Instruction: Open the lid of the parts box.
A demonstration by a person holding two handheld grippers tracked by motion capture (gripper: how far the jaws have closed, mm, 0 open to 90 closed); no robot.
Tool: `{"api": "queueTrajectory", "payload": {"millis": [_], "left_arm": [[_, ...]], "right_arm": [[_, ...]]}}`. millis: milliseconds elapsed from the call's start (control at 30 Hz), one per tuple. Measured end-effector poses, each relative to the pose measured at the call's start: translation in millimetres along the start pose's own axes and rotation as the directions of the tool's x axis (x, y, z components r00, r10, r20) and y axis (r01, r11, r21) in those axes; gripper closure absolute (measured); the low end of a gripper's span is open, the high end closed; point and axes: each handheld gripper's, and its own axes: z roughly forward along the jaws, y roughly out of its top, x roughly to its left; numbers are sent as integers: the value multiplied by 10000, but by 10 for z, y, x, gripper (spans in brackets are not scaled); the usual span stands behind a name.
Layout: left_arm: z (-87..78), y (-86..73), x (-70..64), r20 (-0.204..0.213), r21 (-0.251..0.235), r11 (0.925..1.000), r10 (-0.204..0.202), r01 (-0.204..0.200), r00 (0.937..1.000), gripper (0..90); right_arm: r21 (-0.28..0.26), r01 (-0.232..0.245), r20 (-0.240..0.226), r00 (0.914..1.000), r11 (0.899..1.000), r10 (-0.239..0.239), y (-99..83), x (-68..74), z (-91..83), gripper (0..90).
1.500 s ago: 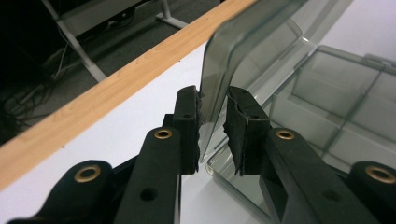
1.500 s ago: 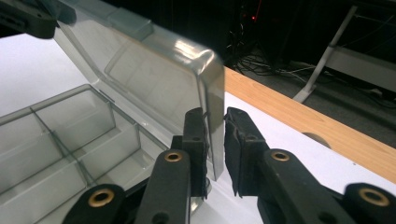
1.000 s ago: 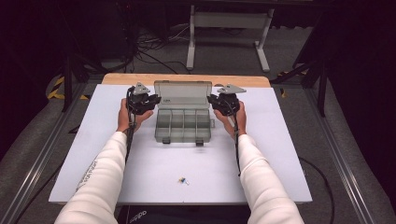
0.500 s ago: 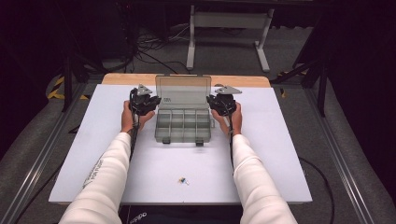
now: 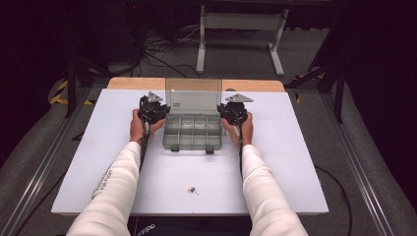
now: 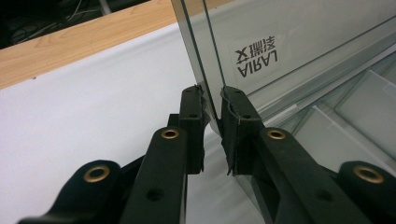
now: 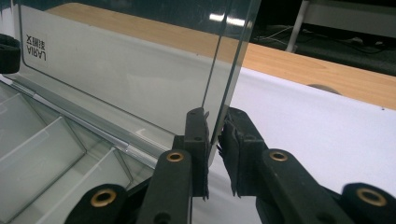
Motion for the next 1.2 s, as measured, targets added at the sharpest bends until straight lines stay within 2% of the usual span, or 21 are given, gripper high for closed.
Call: {"api": "queueTrajectory", "payload": {"millis": [333, 600, 867, 1200], "left_arm": [[-5, -23, -10, 15, -71, 9996, -268, 268, 9996, 788], [-20, -28, -10, 33, -12, 9995, -300, 300, 9995, 784], [-20, -17, -48, -259, 37, 10000, -81, 82, 9996, 778], [-40, -2, -83, -573, 210, 9996, 224, -212, 9981, 751]], "right_arm": [[216, -104, -20, 9999, 9997, 105, -38, 10, 18, 788], [344, -120, 7, 9999, 9993, 119, -56, 36, 25, 777], [383, -174, 32, 9998, 9991, 173, -53, 55, 19, 761], [469, 56, 240, 9997, 9989, -67, -31, 76, -10, 753]]}}
